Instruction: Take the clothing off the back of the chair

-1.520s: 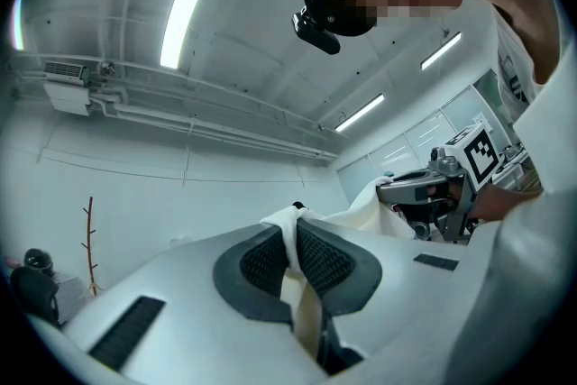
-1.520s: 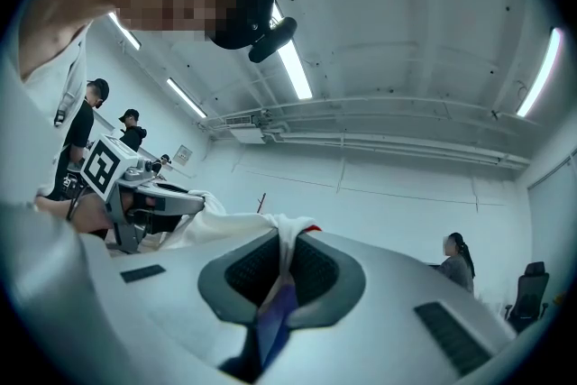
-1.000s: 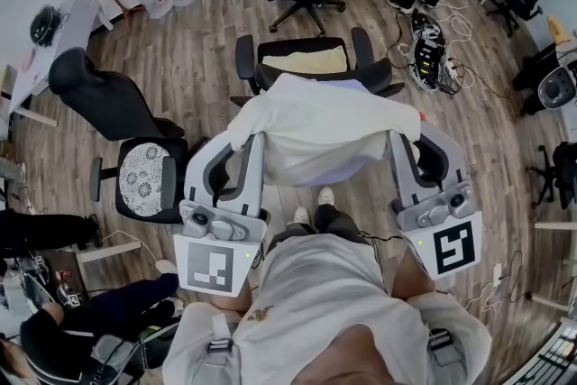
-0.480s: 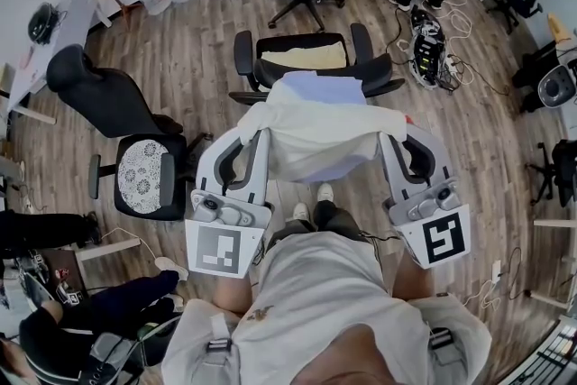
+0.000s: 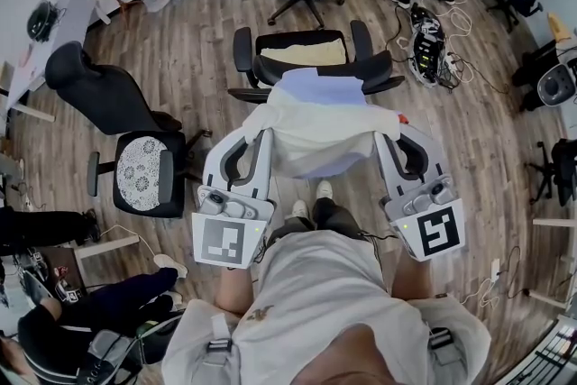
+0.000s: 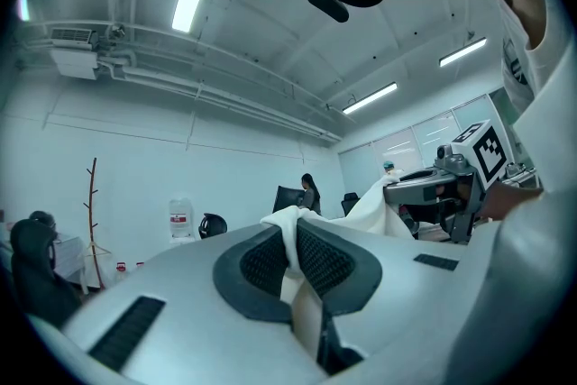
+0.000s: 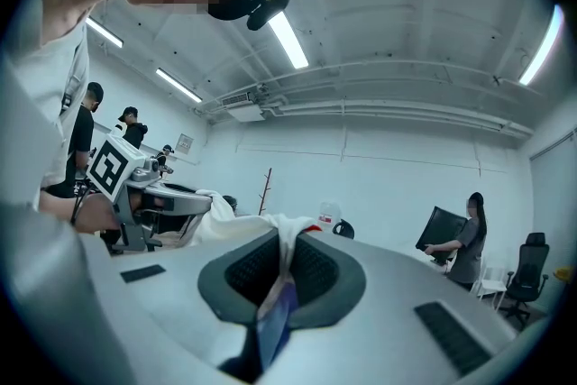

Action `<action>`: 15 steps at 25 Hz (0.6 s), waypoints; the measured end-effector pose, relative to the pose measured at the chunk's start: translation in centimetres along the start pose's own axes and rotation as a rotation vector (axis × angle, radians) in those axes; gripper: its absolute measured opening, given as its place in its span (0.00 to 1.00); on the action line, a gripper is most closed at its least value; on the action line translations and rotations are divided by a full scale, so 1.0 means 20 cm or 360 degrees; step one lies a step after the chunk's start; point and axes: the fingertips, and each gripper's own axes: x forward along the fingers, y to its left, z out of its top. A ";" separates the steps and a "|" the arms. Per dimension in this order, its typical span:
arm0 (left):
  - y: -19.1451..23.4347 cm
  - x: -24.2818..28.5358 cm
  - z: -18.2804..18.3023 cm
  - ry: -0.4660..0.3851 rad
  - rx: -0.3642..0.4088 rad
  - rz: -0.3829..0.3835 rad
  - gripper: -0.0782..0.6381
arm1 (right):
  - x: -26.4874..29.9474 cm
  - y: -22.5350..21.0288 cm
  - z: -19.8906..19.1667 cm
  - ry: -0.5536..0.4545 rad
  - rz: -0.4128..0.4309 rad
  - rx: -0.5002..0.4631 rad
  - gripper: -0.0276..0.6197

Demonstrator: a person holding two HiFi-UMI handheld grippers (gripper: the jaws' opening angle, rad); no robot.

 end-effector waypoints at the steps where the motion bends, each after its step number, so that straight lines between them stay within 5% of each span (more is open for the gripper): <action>1: 0.00 -0.01 -0.01 0.0004 -0.0002 -0.0001 0.15 | 0.00 0.01 -0.01 0.0005 -0.0001 0.0004 0.09; 15: -0.05 -0.07 -0.06 0.0020 -0.0031 -0.0018 0.15 | -0.08 0.07 -0.04 0.0031 -0.0001 0.0027 0.09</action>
